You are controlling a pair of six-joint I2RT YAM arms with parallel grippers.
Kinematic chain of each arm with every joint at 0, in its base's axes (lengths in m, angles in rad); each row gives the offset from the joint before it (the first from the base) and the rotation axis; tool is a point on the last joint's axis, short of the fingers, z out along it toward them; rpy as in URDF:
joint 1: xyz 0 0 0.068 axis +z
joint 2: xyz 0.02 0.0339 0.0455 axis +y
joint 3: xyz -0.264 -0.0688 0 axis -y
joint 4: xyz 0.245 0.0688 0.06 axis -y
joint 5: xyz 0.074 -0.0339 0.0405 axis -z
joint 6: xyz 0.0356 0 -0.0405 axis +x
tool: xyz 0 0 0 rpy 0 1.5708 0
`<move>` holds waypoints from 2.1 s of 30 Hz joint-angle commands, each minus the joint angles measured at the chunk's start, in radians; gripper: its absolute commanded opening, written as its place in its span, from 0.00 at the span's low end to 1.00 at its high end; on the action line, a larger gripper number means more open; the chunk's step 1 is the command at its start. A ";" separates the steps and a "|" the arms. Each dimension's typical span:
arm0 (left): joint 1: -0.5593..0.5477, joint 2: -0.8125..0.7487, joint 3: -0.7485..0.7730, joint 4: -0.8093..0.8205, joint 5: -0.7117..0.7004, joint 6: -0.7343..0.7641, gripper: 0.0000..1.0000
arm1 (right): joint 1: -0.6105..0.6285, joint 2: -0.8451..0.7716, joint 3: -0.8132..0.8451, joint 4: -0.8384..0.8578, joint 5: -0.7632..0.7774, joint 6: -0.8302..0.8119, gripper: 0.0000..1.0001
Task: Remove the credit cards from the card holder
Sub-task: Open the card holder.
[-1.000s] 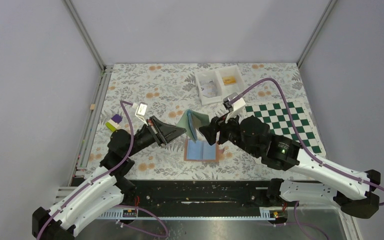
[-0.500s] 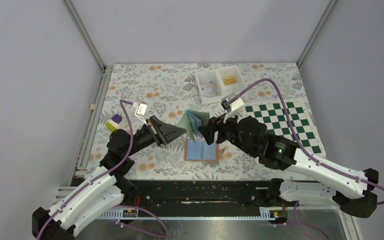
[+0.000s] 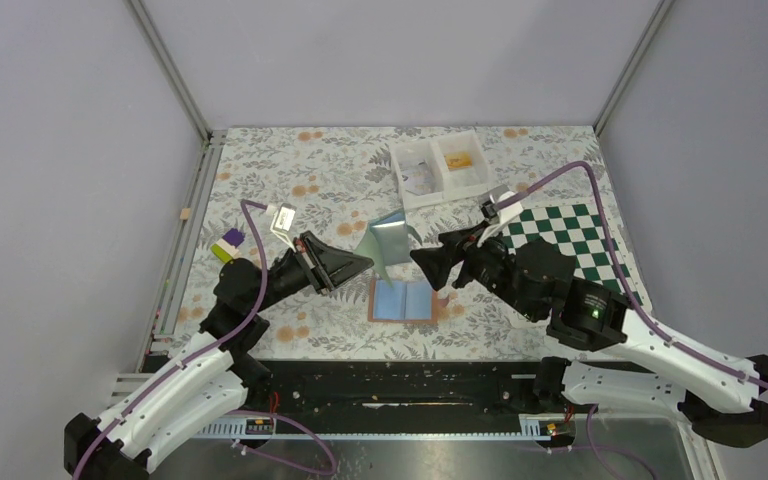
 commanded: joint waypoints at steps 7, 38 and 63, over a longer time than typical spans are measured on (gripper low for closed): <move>0.004 -0.005 0.041 0.101 0.064 0.032 0.00 | -0.092 -0.059 -0.057 0.027 -0.127 -0.166 0.91; 0.004 -0.052 0.123 0.066 0.546 0.512 0.00 | -0.497 -0.144 -0.198 0.247 -1.070 0.016 0.99; 0.046 0.011 0.124 -0.119 0.159 0.536 0.36 | -0.496 -0.100 -0.194 0.266 -0.981 0.292 0.00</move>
